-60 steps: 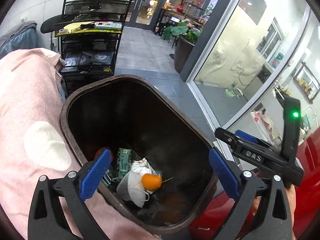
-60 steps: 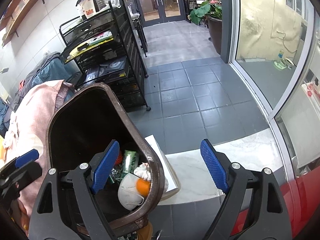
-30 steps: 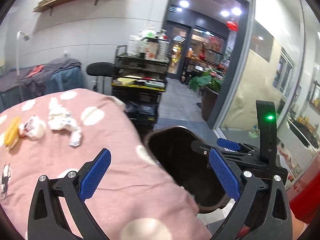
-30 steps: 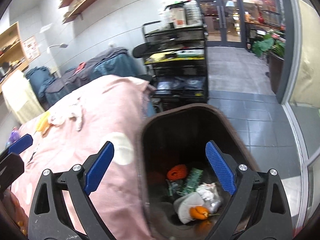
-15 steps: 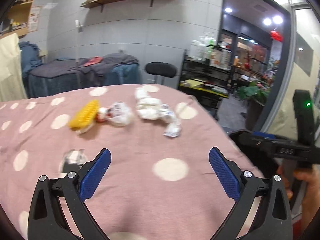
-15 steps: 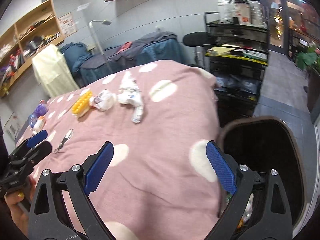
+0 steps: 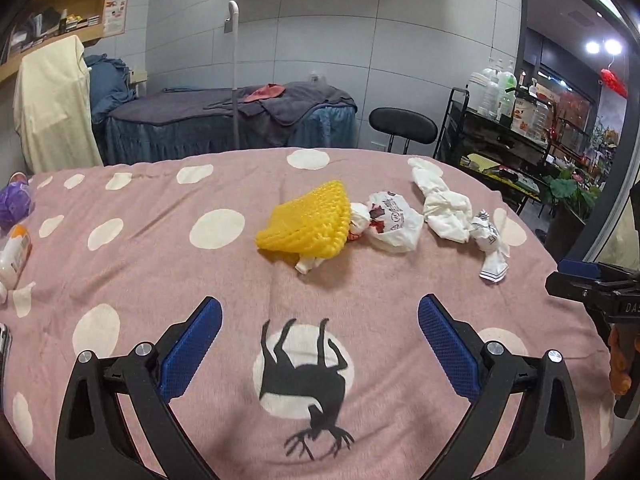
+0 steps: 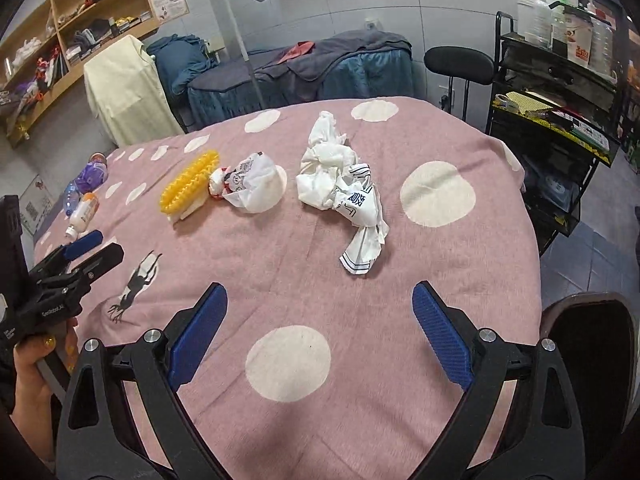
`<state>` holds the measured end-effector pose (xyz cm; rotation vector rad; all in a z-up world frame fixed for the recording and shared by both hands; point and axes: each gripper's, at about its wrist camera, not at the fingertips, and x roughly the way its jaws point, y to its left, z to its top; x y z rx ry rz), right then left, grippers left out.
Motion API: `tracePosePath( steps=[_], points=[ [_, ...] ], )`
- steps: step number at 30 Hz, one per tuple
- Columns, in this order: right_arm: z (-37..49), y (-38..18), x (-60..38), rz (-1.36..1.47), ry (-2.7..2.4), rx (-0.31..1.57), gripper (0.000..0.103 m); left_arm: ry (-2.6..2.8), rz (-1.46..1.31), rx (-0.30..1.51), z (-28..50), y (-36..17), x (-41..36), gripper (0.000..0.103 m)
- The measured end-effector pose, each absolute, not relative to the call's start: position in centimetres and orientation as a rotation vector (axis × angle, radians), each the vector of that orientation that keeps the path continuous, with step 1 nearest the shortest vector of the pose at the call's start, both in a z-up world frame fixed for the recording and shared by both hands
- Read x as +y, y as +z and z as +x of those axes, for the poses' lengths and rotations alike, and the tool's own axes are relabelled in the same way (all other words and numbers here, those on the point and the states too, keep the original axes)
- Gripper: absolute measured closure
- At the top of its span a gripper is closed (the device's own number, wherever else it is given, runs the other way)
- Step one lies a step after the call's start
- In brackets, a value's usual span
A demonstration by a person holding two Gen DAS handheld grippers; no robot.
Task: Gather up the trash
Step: 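Grasp the yellow mesh net with the left tool while the right tool grasps the striped tissue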
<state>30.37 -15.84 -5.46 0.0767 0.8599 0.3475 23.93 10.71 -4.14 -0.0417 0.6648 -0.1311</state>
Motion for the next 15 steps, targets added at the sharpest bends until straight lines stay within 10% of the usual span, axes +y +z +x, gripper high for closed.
tracePosePath(
  steps=[9, 15],
  points=[
    [37.3, -6.7, -14.3, -0.041, 0.268, 0.921, 0.013, -0.124, -0.027, 0.72, 30.5, -5.3, 11.0, 0.011],
    [39.9, -8.5, -13.1, -0.106, 0.279, 0.98, 0.045, -0.165, -0.051, 0.779, 32.1, -6.3, 10.9, 0.039]
  ],
)
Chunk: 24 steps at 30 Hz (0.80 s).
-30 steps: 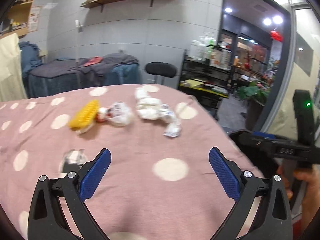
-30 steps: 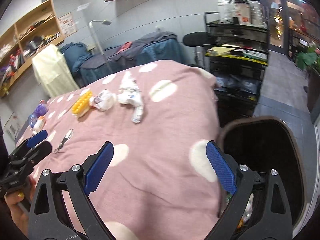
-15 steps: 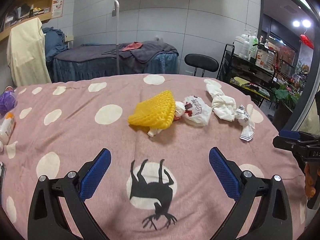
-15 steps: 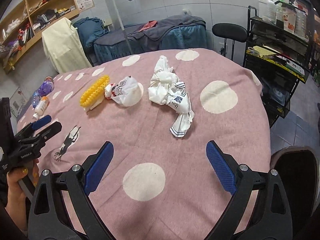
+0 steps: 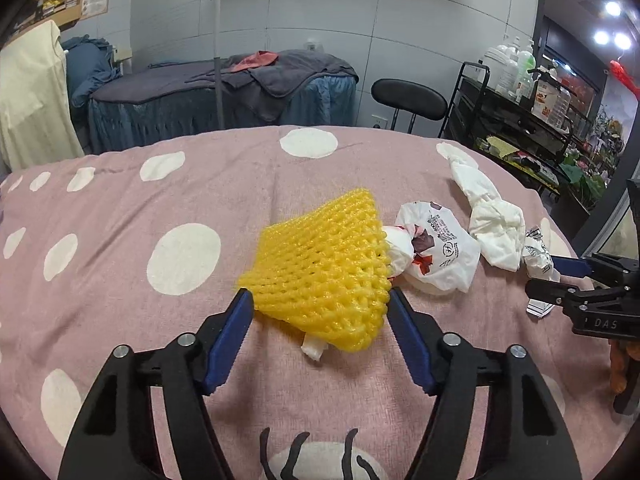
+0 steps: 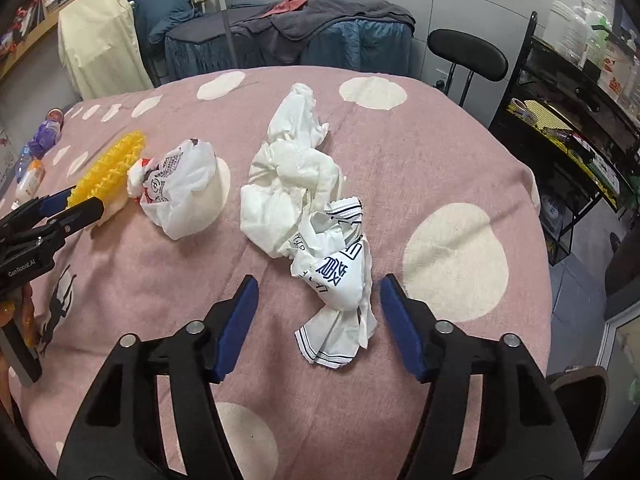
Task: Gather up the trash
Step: 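Grasp the yellow mesh net with the left tool while the right tool grasps the striped tissue, then lift the mesh net and striped tissue and carry them toward the bin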
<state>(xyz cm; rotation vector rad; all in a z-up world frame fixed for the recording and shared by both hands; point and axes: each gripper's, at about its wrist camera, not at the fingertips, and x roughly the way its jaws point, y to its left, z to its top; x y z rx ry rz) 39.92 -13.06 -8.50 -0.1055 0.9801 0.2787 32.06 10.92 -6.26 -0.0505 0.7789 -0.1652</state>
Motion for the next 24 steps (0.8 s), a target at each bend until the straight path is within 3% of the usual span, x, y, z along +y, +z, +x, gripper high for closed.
tracePosePath(
  steps=[2, 3, 5, 7, 24],
  points=[
    [40.2, -8.8, -12.9, -0.13, 0.264, 0.979, 0.061, -0.161, -0.044, 0.778, 32.0, -6.4, 10.7, 0.055],
    [40.1, -8.8, -13.0, -0.132, 0.259, 0.976, 0.074, -0.159, -0.049, 0.778, 31.9, -6.3, 10.8, 0.06],
    [39.9, -8.6, -13.4, -0.095, 0.27, 0.975, 0.076, -0.156, -0.086, 0.766, 31.4, -6.1, 11.4, 0.074],
    [39.2, -8.3, -13.9, -0.06, 0.282, 0.969, 0.078, -0.15, -0.144, 0.75, 30.6, -5.6, 12.3, 0.08],
    [30.4, -4.7, -16.6, 0.06, 0.346, 0.867, 0.078, -0.195, -0.286, 0.58, 20.1, -1.0, 11.9, 0.082]
  ],
)
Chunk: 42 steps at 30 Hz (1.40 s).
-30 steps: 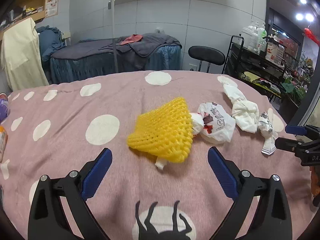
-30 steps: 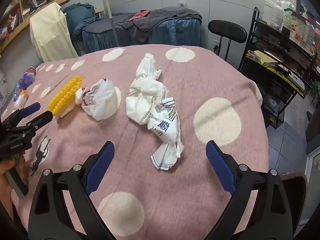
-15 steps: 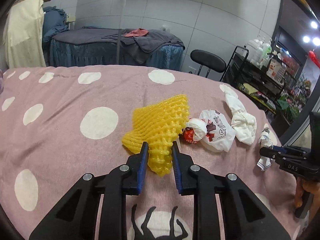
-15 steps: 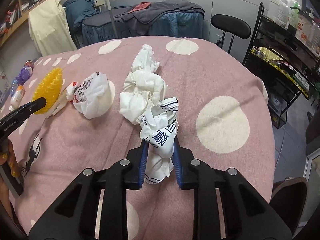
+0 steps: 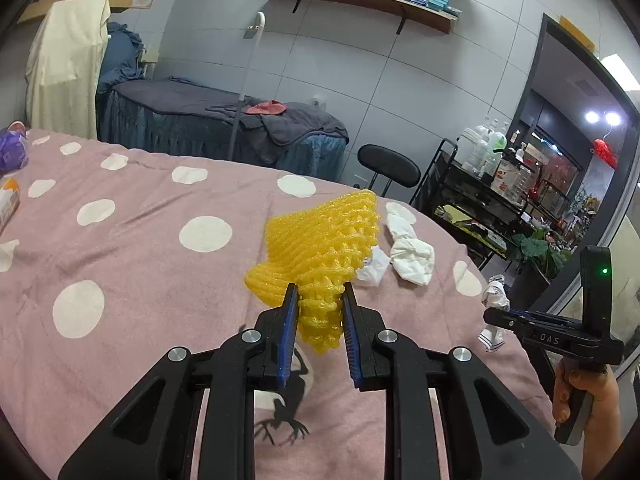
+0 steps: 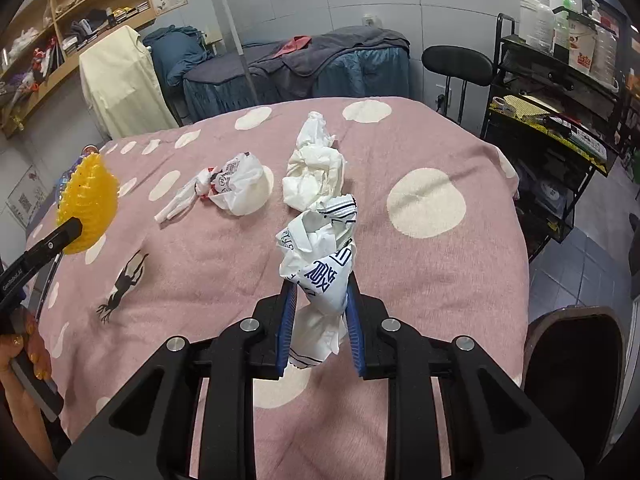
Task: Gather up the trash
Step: 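Lift the mesh net and striped tissue and carry them toward the bin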
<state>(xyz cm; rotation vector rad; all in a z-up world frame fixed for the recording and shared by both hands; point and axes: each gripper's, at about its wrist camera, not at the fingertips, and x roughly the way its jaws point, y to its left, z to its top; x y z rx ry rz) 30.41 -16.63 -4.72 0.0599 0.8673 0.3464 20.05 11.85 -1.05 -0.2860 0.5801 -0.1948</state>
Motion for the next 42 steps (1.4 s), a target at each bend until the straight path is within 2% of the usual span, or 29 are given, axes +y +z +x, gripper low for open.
tracePosePath(
  steps=[12, 30, 42],
  points=[
    [24.1, -3.8, -21.3, 0.143, 0.32, 0.804, 0.078, -0.273, -0.244, 0.543, 15.6, -0.3, 5.5, 0.082],
    [18.6, -4.5, -31.1, 0.301, 0.138, 0.756, 0.078, -0.435, -0.222, 0.523, 14.0, 0.5, -2.7, 0.082],
    [16.4, -6.9, -36.9, 0.373, -0.001, 0.78, 0.078, -0.564, -0.196, 0.542, 13.8, 0.5, -8.3, 0.082]
  ],
)
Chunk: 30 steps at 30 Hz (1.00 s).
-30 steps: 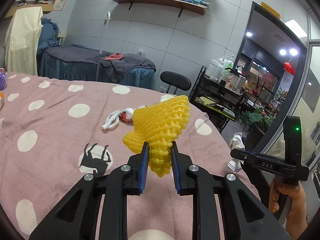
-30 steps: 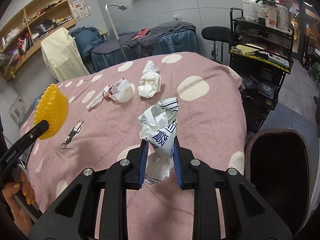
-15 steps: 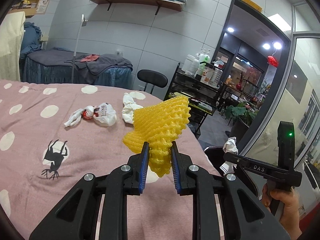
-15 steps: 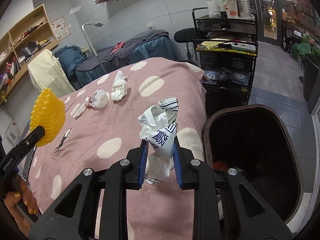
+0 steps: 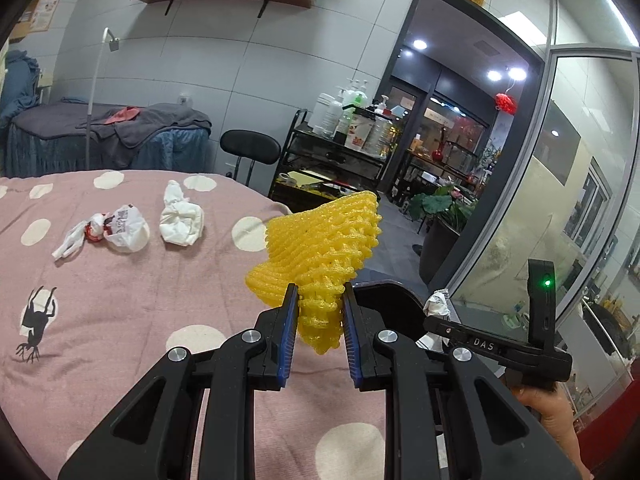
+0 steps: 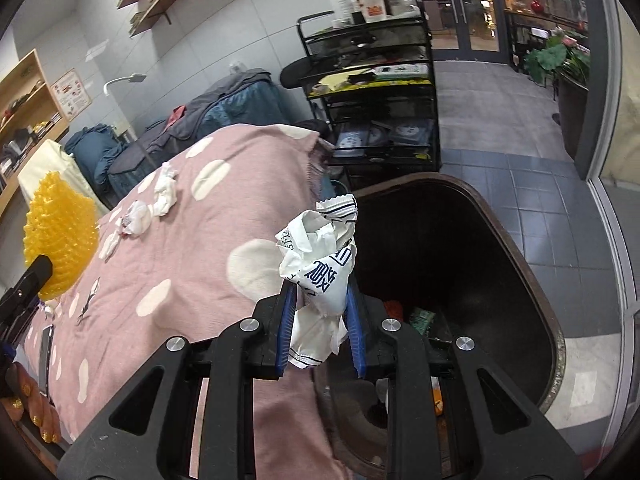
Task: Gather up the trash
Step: 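Lift the mesh net and striped tissue and carry them toward the bin, then open the right tool over the bin to drop the tissue while the left tool drops the mesh net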
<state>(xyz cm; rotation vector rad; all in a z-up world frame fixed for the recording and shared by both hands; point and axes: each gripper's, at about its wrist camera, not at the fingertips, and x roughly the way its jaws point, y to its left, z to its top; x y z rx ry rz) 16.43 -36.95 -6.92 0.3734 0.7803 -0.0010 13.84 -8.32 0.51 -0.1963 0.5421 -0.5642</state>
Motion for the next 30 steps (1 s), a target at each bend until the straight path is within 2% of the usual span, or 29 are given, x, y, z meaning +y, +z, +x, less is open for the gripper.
tracePosePath(
  steps=[14, 17, 19, 20, 30],
  points=[
    [16.6, -12.7, -41.1, 0.403, -0.149, 0.871, 0.078, -0.68, -0.14, 0.562, 13.5, 0.9, -14.0, 0.082],
    [16.7, -14.5, -41.9, 0.424, -0.177, 0.904, 0.064, -0.707, -0.133, 0.571, 13.4, 0.8, -15.2, 0.082],
    [16.7, -15.5, -42.5, 0.432, -0.208, 0.919, 0.035, -0.723, -0.12, 0.576, 13.4, 0.8, -16.0, 0.082],
    [16.5, -15.8, -42.7, 0.43, -0.228, 0.921, 0.031, -0.733, -0.112, 0.578, 13.3, 0.7, -16.5, 0.082],
    [14.3, -16.3, -44.6, 0.466, -0.3, 0.895, 0.027, -0.828, -0.083, 0.641, 13.8, -0.4, -20.9, 0.082]
  ],
)
